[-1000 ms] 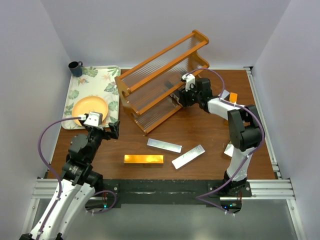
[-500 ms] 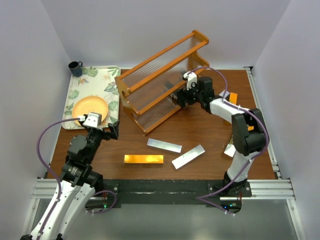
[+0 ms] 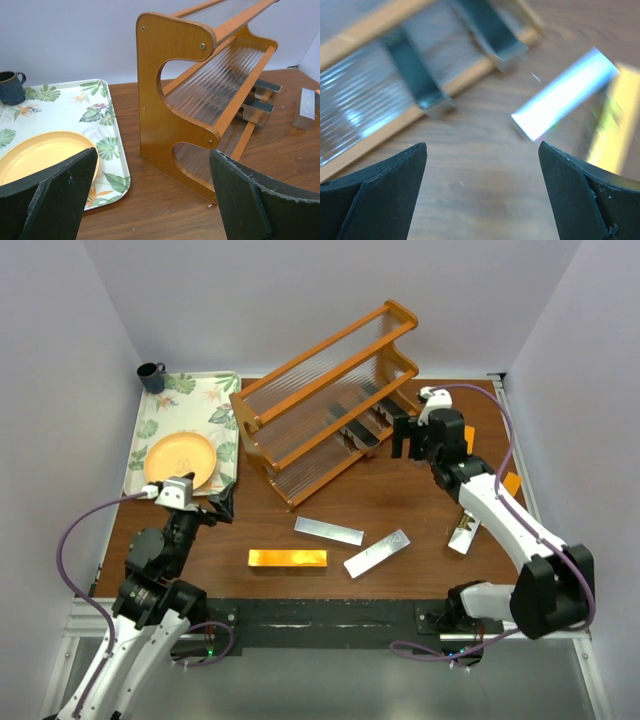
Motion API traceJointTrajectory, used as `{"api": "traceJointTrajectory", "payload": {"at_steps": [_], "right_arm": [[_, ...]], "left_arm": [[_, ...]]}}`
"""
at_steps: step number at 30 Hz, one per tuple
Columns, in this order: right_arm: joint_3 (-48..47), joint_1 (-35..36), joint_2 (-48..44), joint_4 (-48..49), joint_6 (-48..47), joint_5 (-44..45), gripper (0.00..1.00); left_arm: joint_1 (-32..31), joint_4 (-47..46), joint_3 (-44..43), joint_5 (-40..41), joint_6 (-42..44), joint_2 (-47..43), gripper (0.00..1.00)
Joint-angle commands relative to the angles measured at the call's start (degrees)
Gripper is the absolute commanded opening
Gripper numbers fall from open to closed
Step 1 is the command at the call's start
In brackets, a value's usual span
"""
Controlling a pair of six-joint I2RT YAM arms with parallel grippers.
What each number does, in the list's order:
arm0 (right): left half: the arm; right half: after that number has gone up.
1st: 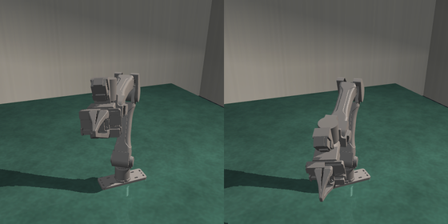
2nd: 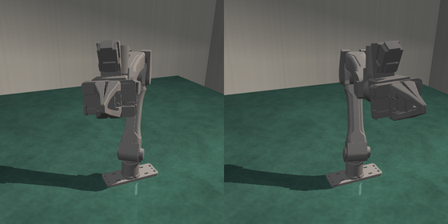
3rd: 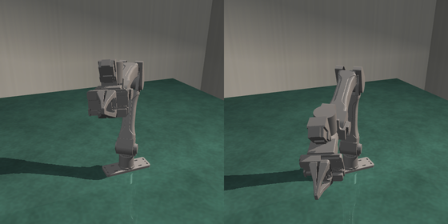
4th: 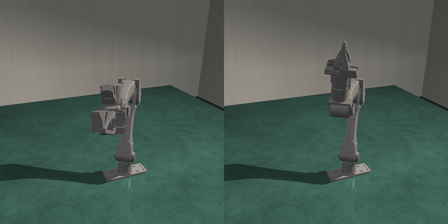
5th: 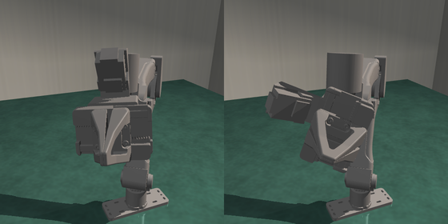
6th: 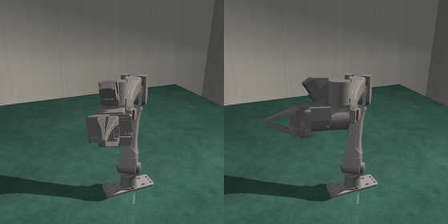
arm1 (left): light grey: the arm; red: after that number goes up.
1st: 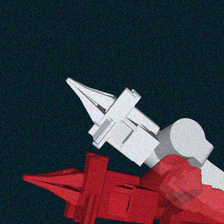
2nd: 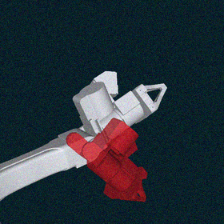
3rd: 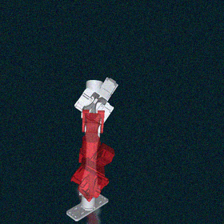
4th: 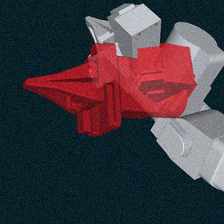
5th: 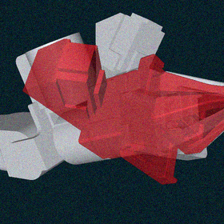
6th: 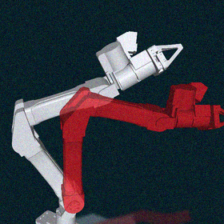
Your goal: Place and organize the toothpastes onto the shelf
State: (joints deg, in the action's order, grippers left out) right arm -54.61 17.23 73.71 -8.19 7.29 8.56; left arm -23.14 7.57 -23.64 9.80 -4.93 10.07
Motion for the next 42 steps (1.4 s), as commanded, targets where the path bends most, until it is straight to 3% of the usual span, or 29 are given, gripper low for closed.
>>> {"api": "traceJointTrajectory", "payload": {"at_steps": [1, 6, 12, 22, 29, 35, 42], "right_arm": [[2.4, 0.1, -5.1, -12.9, 13.1, 15.6, 0.98], [3.6, -1.9, -5.2, -23.8, 21.0, 20.0, 0.98], [9.2, -6.8, -10.9, -30.9, 31.5, 19.0, 0.98], [14.4, -13.6, -16.9, -40.3, 41.2, 14.7, 0.99], [19.1, -18.7, -14.1, -36.7, 43.2, 8.4, 0.99], [21.9, -19.0, -11.2, -32.8, 41.7, 6.6, 0.98], [22.6, -19.0, -8.1, -28.9, 38.3, 5.2, 0.88]], "left_arm": [[-2.4, -1.9, 0.5, 3.3, 0.2, -2.5, 1.00], [-5.0, -1.2, 0.6, 5.0, 0.2, -4.6, 1.00], [-7.9, -1.1, 0.8, 6.5, 0.4, -6.4, 1.00], [-11.6, -1.1, 1.1, 8.0, 0.7, -7.9, 1.00], [-13.6, -0.9, 1.1, 8.7, 0.9, -9.1, 1.00], [-14.7, -1.0, 1.2, 9.3, 0.9, -9.5, 1.00], [-15.1, -1.1, 1.3, 9.3, 1.1, -9.3, 1.00]]}}
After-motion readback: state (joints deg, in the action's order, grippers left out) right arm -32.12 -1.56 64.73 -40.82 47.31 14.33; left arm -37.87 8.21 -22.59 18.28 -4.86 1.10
